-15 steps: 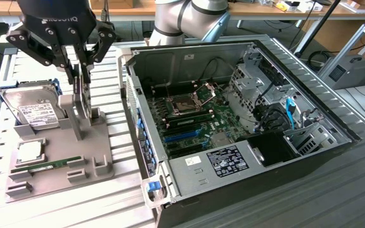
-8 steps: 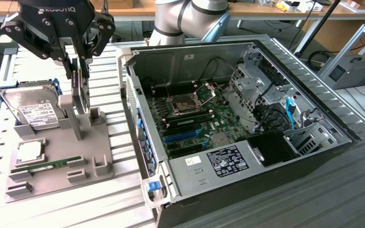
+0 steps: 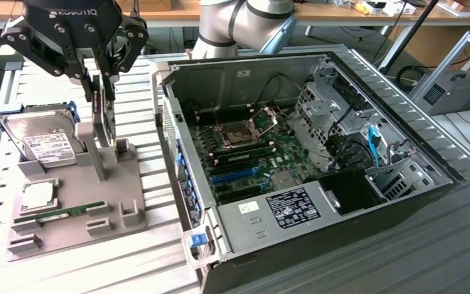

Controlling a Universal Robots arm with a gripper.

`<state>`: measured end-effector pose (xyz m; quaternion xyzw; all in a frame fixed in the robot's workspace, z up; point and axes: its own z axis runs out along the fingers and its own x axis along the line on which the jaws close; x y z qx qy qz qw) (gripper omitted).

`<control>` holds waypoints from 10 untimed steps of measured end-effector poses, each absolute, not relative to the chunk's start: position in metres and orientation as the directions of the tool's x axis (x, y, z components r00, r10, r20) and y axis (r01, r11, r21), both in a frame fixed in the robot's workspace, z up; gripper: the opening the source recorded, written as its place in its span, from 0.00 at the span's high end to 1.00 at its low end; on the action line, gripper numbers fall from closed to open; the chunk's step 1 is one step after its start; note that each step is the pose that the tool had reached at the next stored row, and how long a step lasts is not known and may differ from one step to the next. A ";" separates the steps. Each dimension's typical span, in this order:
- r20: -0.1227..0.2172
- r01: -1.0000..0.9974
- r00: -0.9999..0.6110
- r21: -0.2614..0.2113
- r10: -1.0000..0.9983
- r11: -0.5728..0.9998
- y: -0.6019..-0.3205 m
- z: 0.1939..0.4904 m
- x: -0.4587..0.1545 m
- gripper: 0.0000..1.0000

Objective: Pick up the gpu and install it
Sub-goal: 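Pick up the gpu and move the gpu toward the slot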

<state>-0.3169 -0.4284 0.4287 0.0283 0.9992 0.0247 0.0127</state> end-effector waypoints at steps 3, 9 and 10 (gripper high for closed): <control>-0.024 0.056 -0.998 0.050 0.057 0.997 -0.428 0.430 -0.317 0.73; -0.024 0.056 -0.998 0.050 0.057 0.997 -0.428 0.431 -0.316 0.73; -0.024 0.056 -0.998 0.050 0.057 0.997 -0.428 0.431 -0.315 0.73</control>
